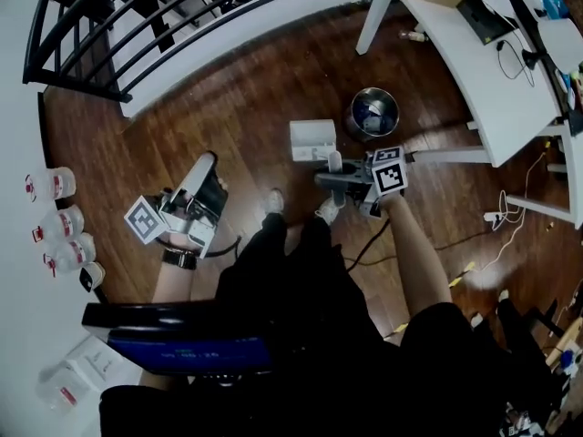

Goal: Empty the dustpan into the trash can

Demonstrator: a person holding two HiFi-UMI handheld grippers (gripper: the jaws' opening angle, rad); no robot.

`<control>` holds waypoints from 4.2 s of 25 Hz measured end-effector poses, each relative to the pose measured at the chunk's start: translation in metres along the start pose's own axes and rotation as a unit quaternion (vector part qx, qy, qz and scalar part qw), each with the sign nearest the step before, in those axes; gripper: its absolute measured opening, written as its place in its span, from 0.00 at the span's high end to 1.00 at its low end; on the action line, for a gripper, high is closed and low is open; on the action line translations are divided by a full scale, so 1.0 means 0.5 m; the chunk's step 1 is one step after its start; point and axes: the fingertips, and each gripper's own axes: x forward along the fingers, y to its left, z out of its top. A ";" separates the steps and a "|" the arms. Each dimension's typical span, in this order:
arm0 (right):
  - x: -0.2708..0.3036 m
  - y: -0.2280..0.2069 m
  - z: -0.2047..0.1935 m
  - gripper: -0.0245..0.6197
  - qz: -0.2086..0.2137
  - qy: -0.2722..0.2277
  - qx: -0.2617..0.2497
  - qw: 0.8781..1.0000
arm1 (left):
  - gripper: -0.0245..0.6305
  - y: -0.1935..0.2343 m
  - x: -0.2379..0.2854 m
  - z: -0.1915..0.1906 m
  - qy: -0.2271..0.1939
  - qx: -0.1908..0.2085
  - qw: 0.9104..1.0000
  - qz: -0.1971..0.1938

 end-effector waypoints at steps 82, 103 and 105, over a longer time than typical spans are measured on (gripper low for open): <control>-0.028 -0.039 -0.180 0.53 -0.023 0.077 0.116 0.990 | 0.96 -0.052 0.201 0.026 0.087 0.539 0.833 0.086; -0.039 -0.077 -0.199 0.47 -0.071 0.106 0.136 0.982 | 0.96 -0.047 0.182 0.050 0.072 0.534 0.837 0.096; -0.039 -0.079 -0.200 0.47 -0.071 0.106 0.138 0.982 | 0.96 -0.046 0.181 0.051 0.071 0.534 0.837 0.097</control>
